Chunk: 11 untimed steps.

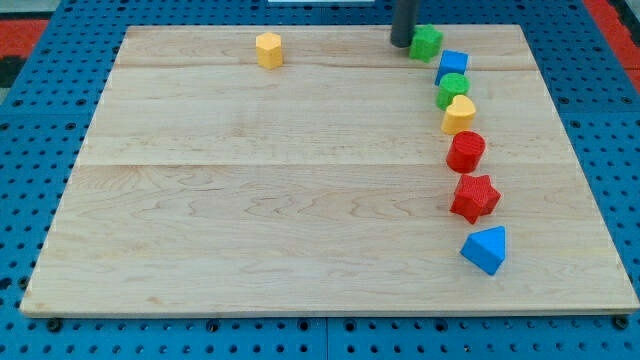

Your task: Move the yellow hexagon to the yellow heart

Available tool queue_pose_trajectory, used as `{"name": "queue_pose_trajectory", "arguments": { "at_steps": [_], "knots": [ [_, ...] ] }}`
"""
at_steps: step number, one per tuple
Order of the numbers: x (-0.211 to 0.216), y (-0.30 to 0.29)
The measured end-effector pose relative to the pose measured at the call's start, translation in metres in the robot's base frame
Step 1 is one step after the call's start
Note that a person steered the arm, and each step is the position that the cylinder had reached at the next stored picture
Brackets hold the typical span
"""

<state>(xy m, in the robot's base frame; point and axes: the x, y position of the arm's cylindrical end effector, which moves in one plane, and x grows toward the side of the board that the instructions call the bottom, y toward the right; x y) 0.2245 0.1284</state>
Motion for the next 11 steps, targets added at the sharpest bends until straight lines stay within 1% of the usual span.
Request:
{"name": "queue_pose_trajectory", "arguments": {
  "at_steps": [1,2,3,4,5,6,7,8,9,10,11],
  "knots": [
    [0.0,0.003],
    [0.009,-0.079],
    [-0.032,-0.13],
    [-0.015,-0.169],
    [0.059,-0.169],
    [0.016,-0.149],
    [-0.026,-0.172],
    [0.006,-0.232],
    [0.097,-0.188],
    [0.076,-0.186],
    [0.046,-0.235]
  ]
}}
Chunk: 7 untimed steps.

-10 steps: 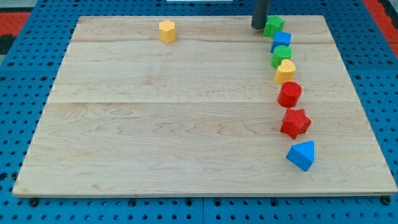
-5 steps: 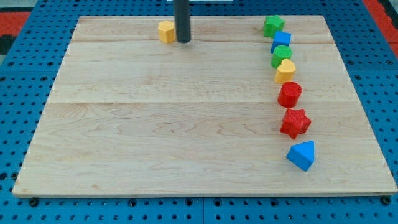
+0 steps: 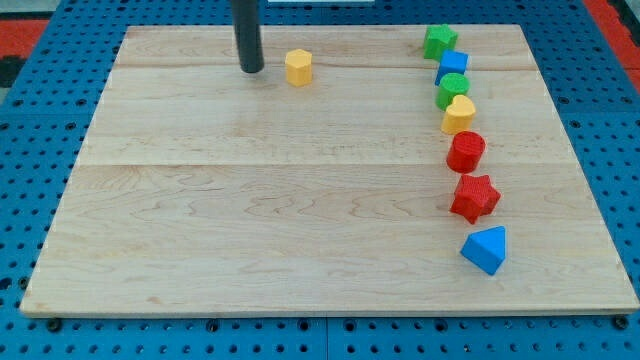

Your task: Move the yellow hexagon to the yellow heart

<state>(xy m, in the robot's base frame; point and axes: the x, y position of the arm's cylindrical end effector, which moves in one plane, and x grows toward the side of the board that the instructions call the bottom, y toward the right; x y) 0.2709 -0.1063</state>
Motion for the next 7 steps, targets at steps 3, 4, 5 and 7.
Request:
{"name": "queue_pose_trajectory", "arguments": {
  "at_steps": [3,4,5,7],
  "knots": [
    [0.067,0.132],
    [0.011,0.119],
    [0.037,0.09],
    [0.068,0.057]
  ]
}}
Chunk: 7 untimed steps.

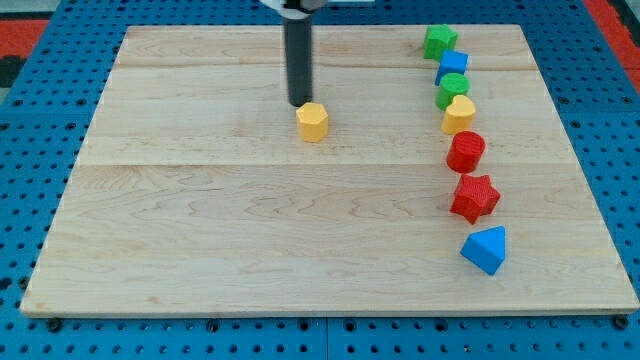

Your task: Move the yellow hexagon to the yellow heart

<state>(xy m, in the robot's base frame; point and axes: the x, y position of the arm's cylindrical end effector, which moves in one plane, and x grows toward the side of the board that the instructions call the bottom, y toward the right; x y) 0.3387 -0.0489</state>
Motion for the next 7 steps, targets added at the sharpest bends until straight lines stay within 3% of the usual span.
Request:
{"name": "queue_pose_trajectory", "arguments": {
  "at_steps": [1,2,3,4,5,6,7],
  "knots": [
    [0.048,0.005],
    [0.063,0.041],
    [0.053,0.031],
    [0.018,0.064],
    [0.039,0.094],
    [0.033,0.054],
    [0.08,0.063]
  ]
}}
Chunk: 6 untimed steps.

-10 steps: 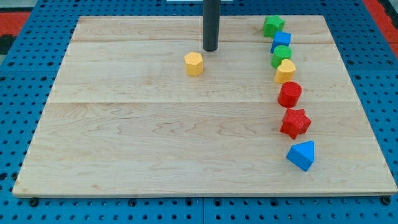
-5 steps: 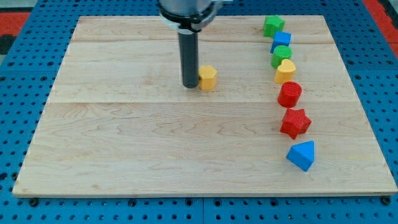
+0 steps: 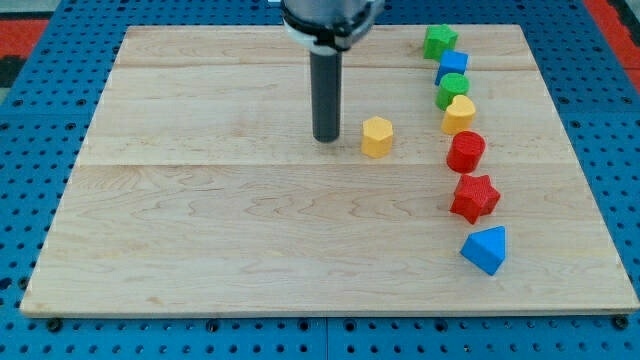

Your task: Move the yellow hexagon to the yellow heart

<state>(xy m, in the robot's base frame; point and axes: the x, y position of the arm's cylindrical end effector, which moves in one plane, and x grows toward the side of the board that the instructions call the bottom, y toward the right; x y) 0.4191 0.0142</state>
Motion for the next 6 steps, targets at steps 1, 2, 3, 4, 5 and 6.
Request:
{"name": "queue_pose_trajectory", "arguments": {
  "at_steps": [1,2,3,4,5,6],
  "knots": [
    [0.007,0.028],
    [0.005,0.023],
    [-0.009,0.007],
    [-0.014,0.031],
    [-0.014,0.093],
    [-0.016,0.085]
  ]
}}
